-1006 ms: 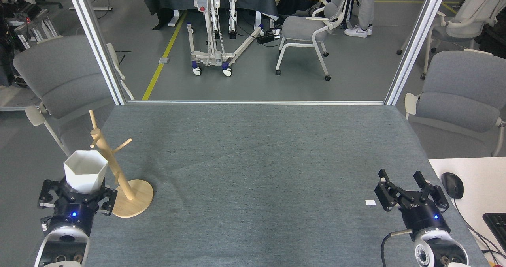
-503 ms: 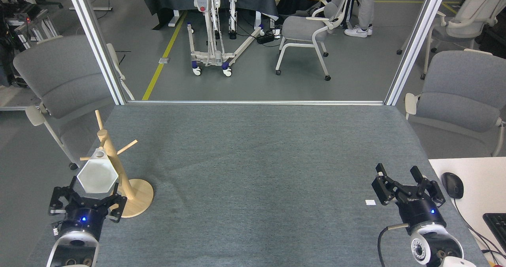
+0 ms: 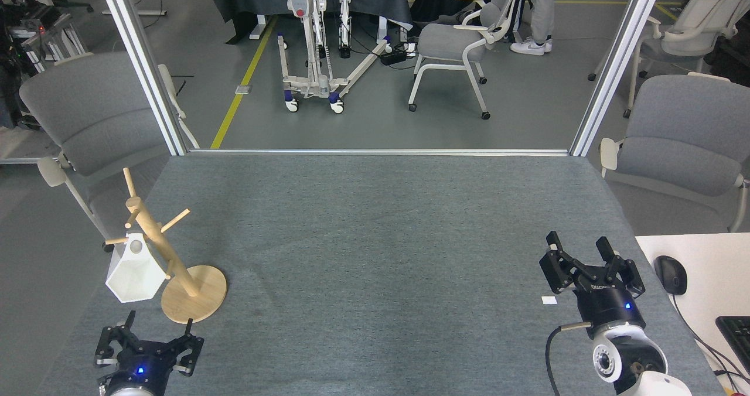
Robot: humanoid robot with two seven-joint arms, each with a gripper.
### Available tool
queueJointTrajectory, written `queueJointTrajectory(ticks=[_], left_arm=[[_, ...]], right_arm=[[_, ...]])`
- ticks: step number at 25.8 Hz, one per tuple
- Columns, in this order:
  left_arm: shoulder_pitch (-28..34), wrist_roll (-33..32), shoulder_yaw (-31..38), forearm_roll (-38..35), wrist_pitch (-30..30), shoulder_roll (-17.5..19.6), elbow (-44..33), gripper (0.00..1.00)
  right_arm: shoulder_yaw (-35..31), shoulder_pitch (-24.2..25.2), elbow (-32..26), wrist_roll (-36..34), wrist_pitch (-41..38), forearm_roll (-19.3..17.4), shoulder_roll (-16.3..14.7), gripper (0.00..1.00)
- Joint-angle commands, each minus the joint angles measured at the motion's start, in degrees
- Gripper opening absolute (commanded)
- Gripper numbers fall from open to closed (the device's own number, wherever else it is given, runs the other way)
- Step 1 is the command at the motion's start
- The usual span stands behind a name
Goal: Hang cup on storage rack
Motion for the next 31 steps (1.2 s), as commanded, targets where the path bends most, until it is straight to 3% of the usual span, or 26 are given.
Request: queueJointTrajectory(ticks=[1,8,10,16,22,31], left_arm=[[1.3,2.3,0.2,3.4,0.0,-0.4,1.9,0.99],[0.3,3.2,-4.7,6.9,-0.2,-9.6,1.0,0.99],[-0.6,3.2,-9.6,6.9,0.5,-9.7,0.5,0.99],[-6.2,3.8,-24.2,8.2,10.4,-9.9,0.1,0.99],[-12.7,3.1,-25.4,14.1,12.1,-10.1,0.9,0.99],[-12.7,3.1,-25.2,16.5,12.8,-10.0,0.2,0.99]], right_arm=[[0.0,-0.4,-0.1,-0.4,0.5,0.2,2.1,0.99],[1.2,0.1,-0.9,-0.5,0.5,0.3,3.2,0.99],[1.2,0.4,-0.9,-0.6,0.4,0.3,2.9,0.99],[1.1,0.3,-0.7,-0.5,0.6,0.6,3.1,0.99],[1.0,0.3,-0.2,0.0,3.7,0.8,4.0,0.99],[2.0,0.0,0.2,0.0,5.2,1.0,4.0,0.99]])
